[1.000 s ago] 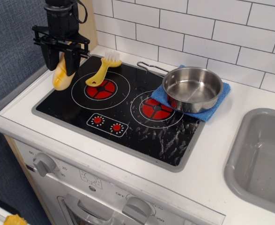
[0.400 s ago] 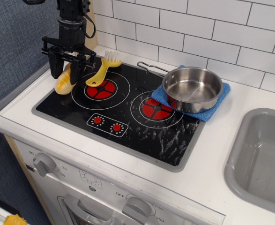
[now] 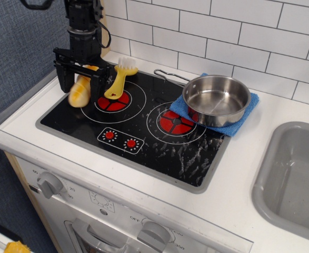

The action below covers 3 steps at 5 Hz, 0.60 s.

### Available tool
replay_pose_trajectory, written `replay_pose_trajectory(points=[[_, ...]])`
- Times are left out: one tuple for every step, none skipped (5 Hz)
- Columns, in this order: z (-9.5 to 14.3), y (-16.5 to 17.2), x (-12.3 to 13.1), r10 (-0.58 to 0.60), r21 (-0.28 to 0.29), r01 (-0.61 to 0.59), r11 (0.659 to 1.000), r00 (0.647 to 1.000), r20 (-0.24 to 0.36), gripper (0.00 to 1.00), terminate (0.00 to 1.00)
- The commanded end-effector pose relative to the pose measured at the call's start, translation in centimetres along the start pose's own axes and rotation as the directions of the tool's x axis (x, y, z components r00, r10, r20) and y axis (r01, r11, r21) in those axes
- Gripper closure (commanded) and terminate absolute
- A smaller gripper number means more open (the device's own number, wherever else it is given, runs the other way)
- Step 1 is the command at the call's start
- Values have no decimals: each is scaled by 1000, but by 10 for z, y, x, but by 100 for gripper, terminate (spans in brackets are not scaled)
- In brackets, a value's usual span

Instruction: Take the bread out of the pot and place it to the left of the brush.

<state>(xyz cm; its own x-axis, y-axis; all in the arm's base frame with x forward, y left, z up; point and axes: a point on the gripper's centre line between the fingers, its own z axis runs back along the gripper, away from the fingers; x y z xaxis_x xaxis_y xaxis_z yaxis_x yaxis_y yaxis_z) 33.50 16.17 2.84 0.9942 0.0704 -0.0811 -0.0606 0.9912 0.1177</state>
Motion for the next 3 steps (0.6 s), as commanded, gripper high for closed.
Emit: replay_pose_trajectory(points=[[70,6,-21,-18,-2,20,1000,965,263,0,0],[74,-5,-19,-56,0,58,998,962,267,0,0],[74,-5,-19,-56,0,58,998,962,267,0,0]])
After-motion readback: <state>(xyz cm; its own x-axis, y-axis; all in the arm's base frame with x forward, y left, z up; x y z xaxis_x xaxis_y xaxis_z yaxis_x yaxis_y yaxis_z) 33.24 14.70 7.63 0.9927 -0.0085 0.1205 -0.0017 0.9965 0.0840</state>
